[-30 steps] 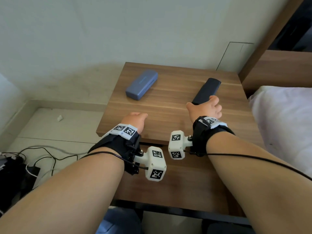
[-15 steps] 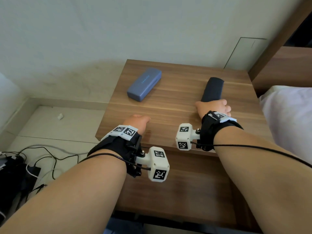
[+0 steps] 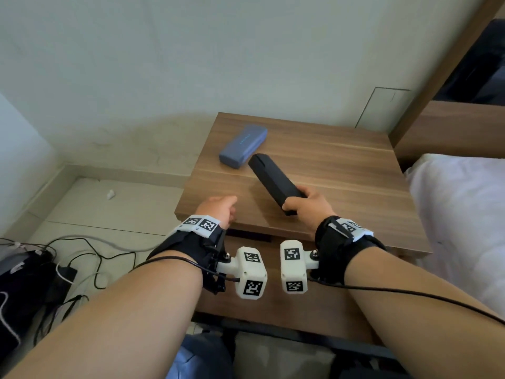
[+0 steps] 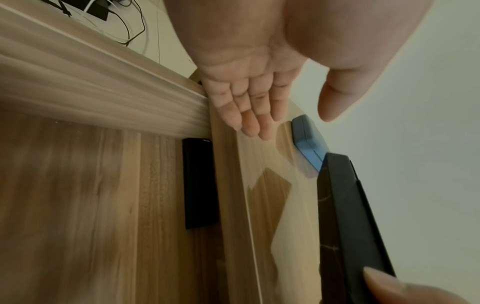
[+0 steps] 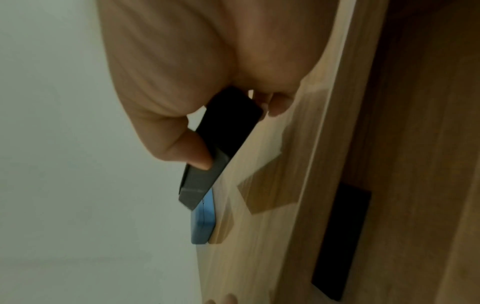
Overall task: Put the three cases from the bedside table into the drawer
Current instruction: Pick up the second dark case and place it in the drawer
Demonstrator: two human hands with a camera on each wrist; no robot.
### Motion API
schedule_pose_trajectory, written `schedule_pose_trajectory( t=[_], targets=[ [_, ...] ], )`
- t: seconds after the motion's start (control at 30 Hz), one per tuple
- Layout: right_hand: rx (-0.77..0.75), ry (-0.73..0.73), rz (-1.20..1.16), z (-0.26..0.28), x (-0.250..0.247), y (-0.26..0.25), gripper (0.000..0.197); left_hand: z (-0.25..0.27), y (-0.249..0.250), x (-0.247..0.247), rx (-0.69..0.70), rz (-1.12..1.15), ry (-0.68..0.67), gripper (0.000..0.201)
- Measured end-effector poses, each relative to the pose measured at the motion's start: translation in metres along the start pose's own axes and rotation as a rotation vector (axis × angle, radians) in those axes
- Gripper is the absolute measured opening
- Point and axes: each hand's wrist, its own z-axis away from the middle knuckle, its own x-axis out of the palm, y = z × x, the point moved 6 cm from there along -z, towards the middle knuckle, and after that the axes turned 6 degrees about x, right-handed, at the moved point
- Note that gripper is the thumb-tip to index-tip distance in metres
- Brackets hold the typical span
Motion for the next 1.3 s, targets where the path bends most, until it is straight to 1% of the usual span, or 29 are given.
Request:
schedule_pose_trajectory(
  t=[0.07,0.17,0.3,0.43,0.53,0.6,0.7,0.8,0.87,0.93,0.97,1.07,1.2,1.3],
  targets=[
    [-0.012,-0.061,-0.021,0.009,0.007,0.004,0.051,0.009,-0.001,-0.006,0.018,0.022,0.015,0.017],
    [-0.049,-0.152,0.033,0.021,0.017,0.011,0.058,0.019,-0.007,-0.014,0.008,0.083,0.031,0.024],
    [-0.074,-0.249,0.183,0.036,0.026,0.016,0.067,0.036,-0.020,-0.021,-0.072,0.188,0.031,0.029],
    [-0.036,-0.379,0.269,0.047,0.033,0.026,0.066,0.042,-0.036,-0.030,-0.138,0.218,0.052,0.039],
    [0.013,-0.450,0.328,0.048,0.038,0.039,0.064,0.040,-0.049,-0.034,-0.153,0.197,0.068,0.040],
    [0.042,-0.442,0.310,0.044,0.038,0.050,0.060,0.036,-0.059,-0.036,-0.171,0.200,0.097,0.038],
    [0.109,-0.396,0.271,0.036,0.034,0.070,0.062,0.031,-0.070,-0.033,-0.188,0.213,0.108,0.031],
    [0.230,-0.402,0.108,0.031,0.034,0.093,0.059,0.025,-0.077,-0.029,-0.203,0.227,0.105,0.035],
    [0.307,-0.375,-0.023,0.026,0.035,0.103,0.048,0.020,-0.081,-0.027,-0.210,0.241,0.105,0.044],
    [0.334,-0.320,-0.078,0.020,0.035,0.111,0.035,0.016,-0.087,-0.025,-0.225,0.250,0.095,0.049],
    [0.338,-0.305,-0.079,0.016,0.035,0.114,0.032,0.013,-0.090,-0.023,-0.229,0.258,0.093,0.050],
    [0.368,-0.292,-0.085,0.009,0.040,0.125,0.034,0.006,-0.099,-0.019,-0.240,0.260,0.092,0.048],
    [0.388,-0.201,-0.082,-0.006,0.038,0.136,0.026,-0.007,-0.110,-0.014,-0.258,0.138,0.057,0.049],
    [0.377,-0.123,0.006,-0.023,0.036,0.147,0.035,-0.017,-0.113,-0.006,-0.245,0.056,0.014,0.051]
  ],
)
